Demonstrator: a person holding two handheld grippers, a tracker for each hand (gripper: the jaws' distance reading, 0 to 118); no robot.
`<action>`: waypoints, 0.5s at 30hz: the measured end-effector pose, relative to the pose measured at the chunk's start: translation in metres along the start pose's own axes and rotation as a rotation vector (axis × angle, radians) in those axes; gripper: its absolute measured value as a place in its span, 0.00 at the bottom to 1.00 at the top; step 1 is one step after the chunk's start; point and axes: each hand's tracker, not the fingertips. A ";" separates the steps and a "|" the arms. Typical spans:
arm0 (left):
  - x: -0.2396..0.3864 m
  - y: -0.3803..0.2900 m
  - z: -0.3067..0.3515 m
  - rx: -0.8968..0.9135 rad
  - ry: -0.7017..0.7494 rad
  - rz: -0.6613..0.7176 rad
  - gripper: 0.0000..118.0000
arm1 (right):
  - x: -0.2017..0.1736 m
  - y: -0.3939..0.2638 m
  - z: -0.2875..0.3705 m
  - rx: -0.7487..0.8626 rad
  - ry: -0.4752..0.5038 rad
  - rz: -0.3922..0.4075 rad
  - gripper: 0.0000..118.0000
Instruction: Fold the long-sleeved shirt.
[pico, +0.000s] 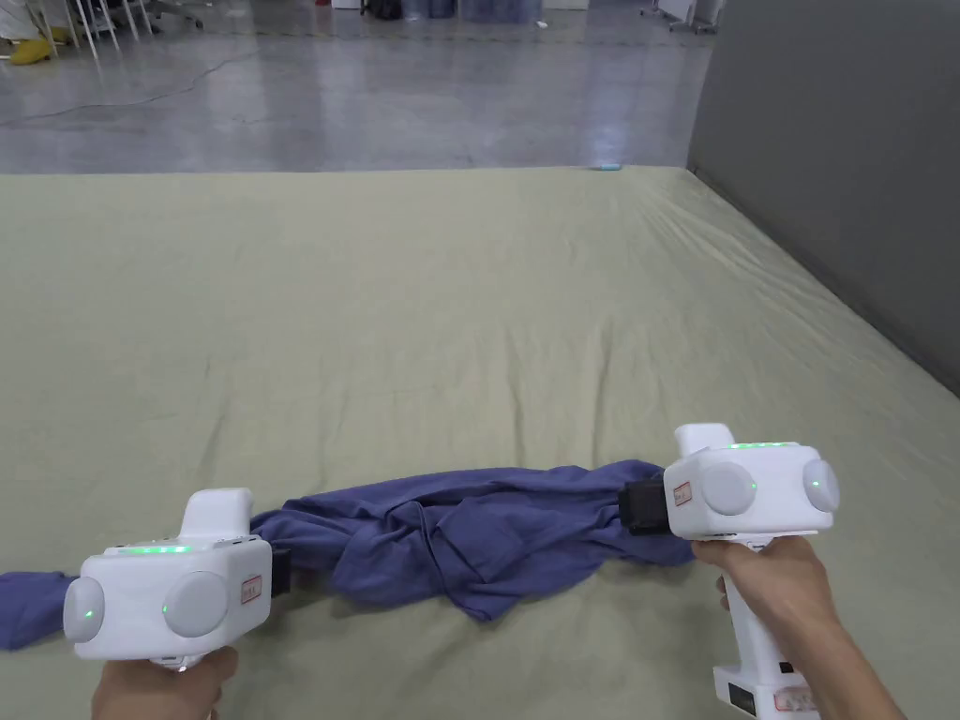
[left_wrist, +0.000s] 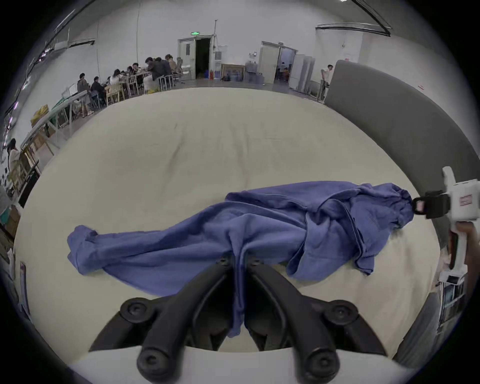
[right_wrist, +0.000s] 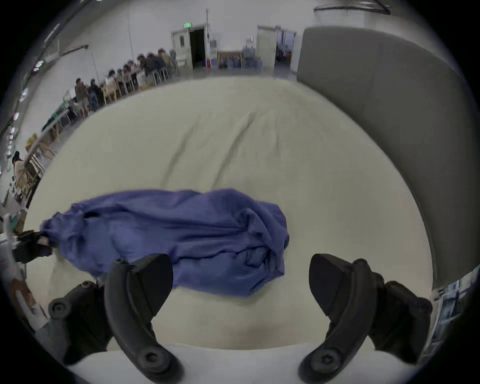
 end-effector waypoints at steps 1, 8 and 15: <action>-0.001 0.001 0.000 0.000 -0.002 0.005 0.01 | -0.002 0.001 -0.013 -0.047 -0.019 -0.001 0.75; -0.008 0.013 0.007 0.024 -0.024 0.028 0.01 | -0.005 -0.005 -0.013 0.041 0.103 -0.076 0.19; -0.007 0.084 0.094 0.313 -0.062 0.043 0.01 | -0.008 0.039 0.104 0.298 0.268 -0.006 0.19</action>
